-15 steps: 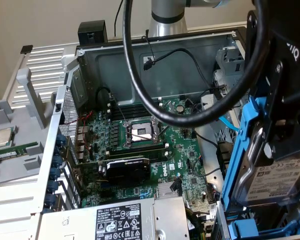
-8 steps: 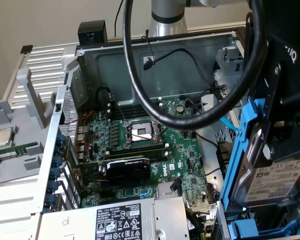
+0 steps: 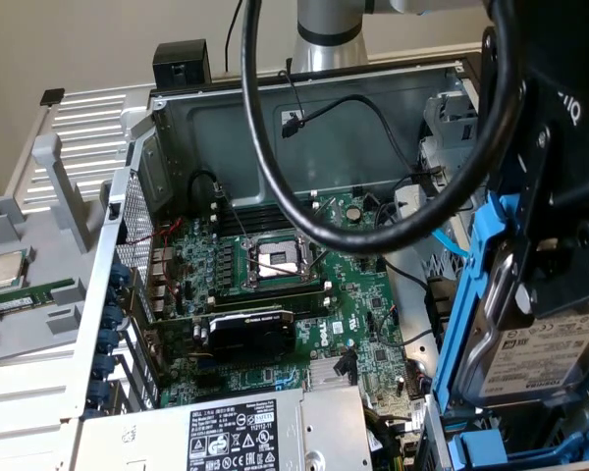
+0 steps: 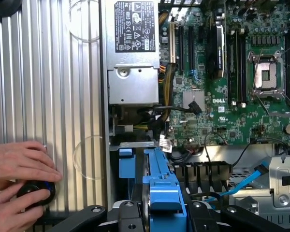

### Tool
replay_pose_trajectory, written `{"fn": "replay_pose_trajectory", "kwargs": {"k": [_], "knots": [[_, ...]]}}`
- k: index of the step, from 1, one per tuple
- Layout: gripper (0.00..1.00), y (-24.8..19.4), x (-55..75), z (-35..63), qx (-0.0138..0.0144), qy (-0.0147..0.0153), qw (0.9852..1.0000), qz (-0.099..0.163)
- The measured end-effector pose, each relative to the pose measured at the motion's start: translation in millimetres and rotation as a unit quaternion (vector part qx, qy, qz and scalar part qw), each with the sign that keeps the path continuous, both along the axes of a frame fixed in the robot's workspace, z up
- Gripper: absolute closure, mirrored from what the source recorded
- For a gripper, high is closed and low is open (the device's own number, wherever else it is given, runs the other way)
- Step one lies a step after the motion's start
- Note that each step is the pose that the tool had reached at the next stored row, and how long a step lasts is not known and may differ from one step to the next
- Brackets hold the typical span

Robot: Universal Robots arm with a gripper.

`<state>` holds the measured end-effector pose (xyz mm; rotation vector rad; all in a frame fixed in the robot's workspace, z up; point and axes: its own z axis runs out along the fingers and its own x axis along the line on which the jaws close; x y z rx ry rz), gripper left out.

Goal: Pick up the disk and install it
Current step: 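Insert the disk into the insertion slot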

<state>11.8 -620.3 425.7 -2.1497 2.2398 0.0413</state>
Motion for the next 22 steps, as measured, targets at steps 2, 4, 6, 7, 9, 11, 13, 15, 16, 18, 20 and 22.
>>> {"fn": "replay_pose_trajectory", "kwargs": {"k": [2, 4, 6, 7, 9, 11, 13, 15, 16, 18, 20, 22], "knots": [[0.63, -0.3, 0.1, -0.1, 0.0, 0.0, 1.0, 0.0], [0.63, -0.6, 0.6, -0.1, 0.0, 0.0, 1.0, 0.0], [0.63, -0.8, 1.6, -0.2, 0.0001, 0.0, 1.0, 0.0], [0.63, -0.8, 1.6, -0.2, 0.0001, 0.0, 1.0, 0.0], [0.63, -1.2, 1.8, -0.2, 0.0001, 0.0, 1.0, 0.0], [0.63, -1.5, 1.8, -0.1, 0.0002, 0.0, 1.0, 0.0], [0.63, -2.1, 1.8, 0.2, 0.0004, -0.0001, 1.0, 0.0], [0.63, -3.5, 1.8, 1.0, 0.0009, -0.0002, 1.0, 0.0], [0.63, -3.7, 1.8, 1.7, 0.0003, -0.0001, 1.0, 0.0], [0.63, -3.8, 1.8, 1.9, 0.0002, 0.0, 1.0, 0.0], [0.63, -3.8, 1.8, 1.9, 0.0002, 0.0, 1.0, 0.0], [0.63, -4.1, 1.7, 1.9, 0.0002, 0.0, 1.0, 0.0]]}}
